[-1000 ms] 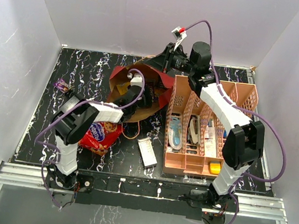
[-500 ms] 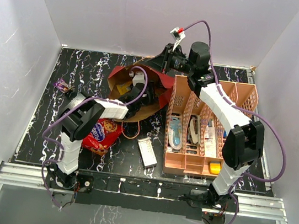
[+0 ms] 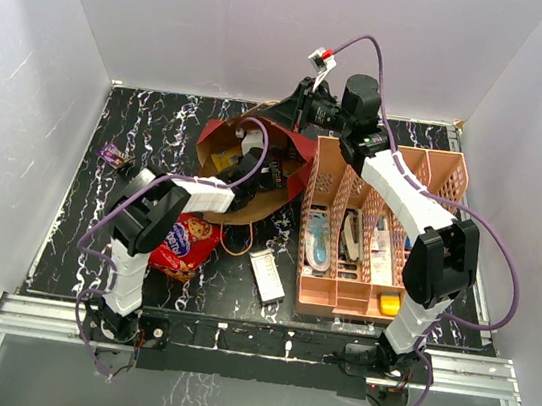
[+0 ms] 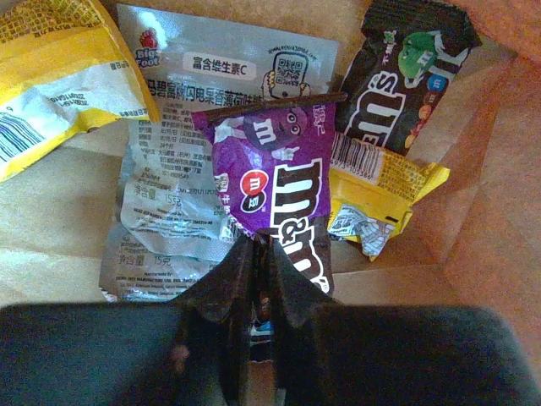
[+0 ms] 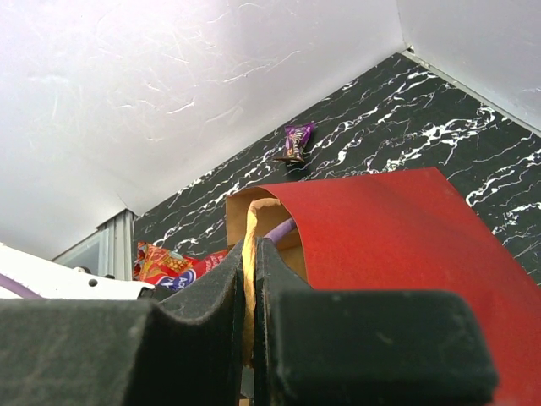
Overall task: Take the snacks out of the paper bag
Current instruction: Take out the snack from the paper bag.
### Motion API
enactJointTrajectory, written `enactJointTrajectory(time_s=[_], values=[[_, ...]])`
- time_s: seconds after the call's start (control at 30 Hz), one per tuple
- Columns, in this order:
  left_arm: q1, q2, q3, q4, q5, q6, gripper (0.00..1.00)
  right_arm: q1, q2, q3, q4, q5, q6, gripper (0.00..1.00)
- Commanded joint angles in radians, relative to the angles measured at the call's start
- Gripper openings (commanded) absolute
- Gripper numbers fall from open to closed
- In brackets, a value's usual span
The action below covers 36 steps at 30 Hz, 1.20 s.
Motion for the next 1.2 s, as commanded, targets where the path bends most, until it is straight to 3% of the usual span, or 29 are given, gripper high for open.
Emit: enactJointTrajectory(time_s=[0.0,0.4,0.6,0.77,1.0,1.17], values=[[-0.003,-0.093,0.023,-0.08,0.01,0.011,0.02,0.005,-0.051,0.054,0.005,0.017,-0.032,0.08],[-0.003,-0.404,-0.105,-0.17,0.132,-0.011,0.0,0.003,-0.071,0.024,0.009,0.08,-0.051,0.08],[-0.001,-0.687,-0.256,-0.271,0.188,0.023,0.0,0.003,-0.101,-0.03,0.052,0.199,-0.026,0.08],[0.002,-0.938,-0.287,-0.454,0.203,0.044,0.0,0.001,-0.116,-0.058,0.076,0.234,-0.022,0.08],[0.001,-1.219,-0.19,-0.676,0.127,0.118,0.0,0.001,-0.12,-0.085,0.089,0.241,-0.022,0.08],[0.0,-1.245,-0.047,-0.645,-0.027,0.285,0.0,0.0,-0.121,-0.095,0.099,0.233,-0.015,0.08]])
